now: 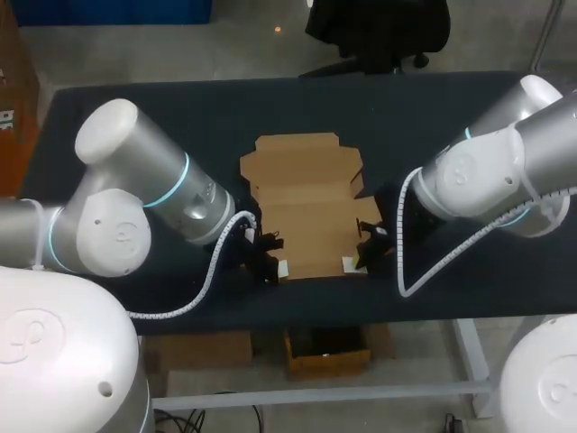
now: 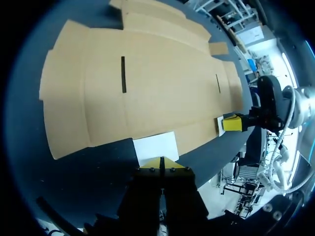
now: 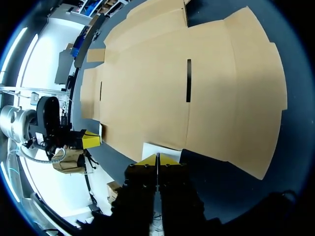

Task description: Assemble the packaging by folding the flat box into shape, placing the metal phone stand inside, and closing the box properly

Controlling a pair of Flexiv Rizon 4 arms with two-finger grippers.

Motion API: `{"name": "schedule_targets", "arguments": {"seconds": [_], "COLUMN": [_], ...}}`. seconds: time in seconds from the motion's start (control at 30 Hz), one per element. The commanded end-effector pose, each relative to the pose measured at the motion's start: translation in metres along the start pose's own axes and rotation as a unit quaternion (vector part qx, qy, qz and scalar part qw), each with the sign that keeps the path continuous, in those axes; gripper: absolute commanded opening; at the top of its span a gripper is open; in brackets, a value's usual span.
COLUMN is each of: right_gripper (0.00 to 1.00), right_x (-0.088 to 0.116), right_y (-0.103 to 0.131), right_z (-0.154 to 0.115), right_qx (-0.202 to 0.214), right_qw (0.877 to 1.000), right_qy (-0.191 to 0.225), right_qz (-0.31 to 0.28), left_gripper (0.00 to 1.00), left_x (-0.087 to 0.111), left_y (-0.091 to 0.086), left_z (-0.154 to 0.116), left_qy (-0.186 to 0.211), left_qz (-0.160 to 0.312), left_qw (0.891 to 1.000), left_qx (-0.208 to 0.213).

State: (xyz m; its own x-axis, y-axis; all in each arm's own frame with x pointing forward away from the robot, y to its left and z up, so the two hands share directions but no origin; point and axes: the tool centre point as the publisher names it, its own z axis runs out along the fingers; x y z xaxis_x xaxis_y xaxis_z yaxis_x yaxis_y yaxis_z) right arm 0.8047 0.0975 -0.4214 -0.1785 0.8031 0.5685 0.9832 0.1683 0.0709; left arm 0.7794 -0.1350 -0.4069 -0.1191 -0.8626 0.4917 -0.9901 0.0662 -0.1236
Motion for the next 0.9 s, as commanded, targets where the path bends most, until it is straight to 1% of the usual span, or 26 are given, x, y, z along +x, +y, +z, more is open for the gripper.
{"name": "schedule_targets", "arguments": {"seconds": [0.03,0.27,0.63,0.9], "right_gripper": [0.0,0.0,0.0,0.0], "right_x": [-0.0011,-0.0018,-0.0019,0.0011], "right_y": [0.0027,0.0033,0.0006,-0.0015], "right_z": [0.0039,0.0062,0.0112,0.0059], "right_qx": [0.004,0.007,0.011,0.005], "right_qw": [1.0,1.0,1.0,1.0], "right_qy": [-0.001,-0.005,-0.018,-0.026], "right_qz": [0.0,-0.002,-0.006,-0.007], "left_gripper": [0.0,0.0,0.0,0.0], "left_x": [0.0047,0.005,-0.0004,-0.0015], "left_y": [-0.0011,-0.0038,-0.0053,-0.0044], "left_z": [0.0071,0.0102,0.0153,0.014], "left_qy": [-0.007,-0.015,-0.023,-0.032], "left_qz": [0.0,0.0,-0.01,-0.012], "left_qw": [1.0,1.0,1.0,0.999], "left_qx": [0.004,0.008,0.007,0.01]}}
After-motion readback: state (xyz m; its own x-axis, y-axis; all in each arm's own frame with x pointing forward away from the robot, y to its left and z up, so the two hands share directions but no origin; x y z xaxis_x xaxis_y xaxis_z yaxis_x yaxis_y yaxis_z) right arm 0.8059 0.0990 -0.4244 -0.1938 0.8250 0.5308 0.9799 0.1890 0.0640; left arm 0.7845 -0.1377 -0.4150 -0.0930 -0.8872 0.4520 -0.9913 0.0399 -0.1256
